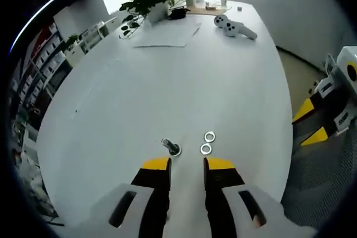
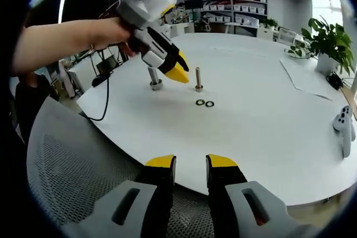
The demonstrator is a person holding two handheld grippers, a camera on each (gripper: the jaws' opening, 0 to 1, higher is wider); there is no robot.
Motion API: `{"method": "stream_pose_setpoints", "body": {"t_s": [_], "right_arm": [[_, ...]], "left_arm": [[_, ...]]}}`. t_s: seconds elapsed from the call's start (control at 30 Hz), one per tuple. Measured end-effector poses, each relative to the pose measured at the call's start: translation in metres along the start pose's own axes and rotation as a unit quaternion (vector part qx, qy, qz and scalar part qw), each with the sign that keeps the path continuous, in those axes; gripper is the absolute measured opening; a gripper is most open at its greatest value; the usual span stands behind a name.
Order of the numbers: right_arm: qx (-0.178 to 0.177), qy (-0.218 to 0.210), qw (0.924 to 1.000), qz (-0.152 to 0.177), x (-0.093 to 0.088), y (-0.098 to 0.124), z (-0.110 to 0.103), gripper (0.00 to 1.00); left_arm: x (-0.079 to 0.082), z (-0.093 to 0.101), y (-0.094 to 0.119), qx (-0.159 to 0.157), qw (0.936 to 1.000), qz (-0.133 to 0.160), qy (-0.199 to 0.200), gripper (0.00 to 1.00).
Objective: Place the washer onto the threaded stud by aligning its center hole with the stud, sliding it down to the base, and recovering from edge contact or off-axis alignment until the washer reaches the visible bottom stop.
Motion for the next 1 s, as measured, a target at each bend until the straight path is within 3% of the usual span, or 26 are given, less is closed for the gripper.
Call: {"method": "stream_pose_setpoints", "body": {"t_s": [0.5,0.93,1.0], "right_arm": [[-0.001,0.0,1.0,-0.003,-0.001,0.0,0.0,0.24],[-0.001,-0.002,1.0,0.004,0.001,0.0,0.001,0.24],[-0.001,-0.001,1.0,0.003,0.001,0.0,0.001,0.24]], "left_arm": [[0.003,0.022,-0.031,-0.055,0.9981,-0.023,-0.016,0.24],[-0.005,0.017,-0.063,-0.074,0.9949,-0.067,-0.017,0.23],[-0.001,0.016,-0.064,-0.078,0.995,-0.063,-0.007,0.21]]}}
Point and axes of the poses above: the point that each gripper's makers call its tool centre point, and the gripper's own axes: y roughly backward along the fingers, z roughly to its right, x roughly out of its top, the point moved 2 cm from there along y, roughly backward along the fingers, and after that the axes turned 13 degrees about -x, right-handed, at the moved point
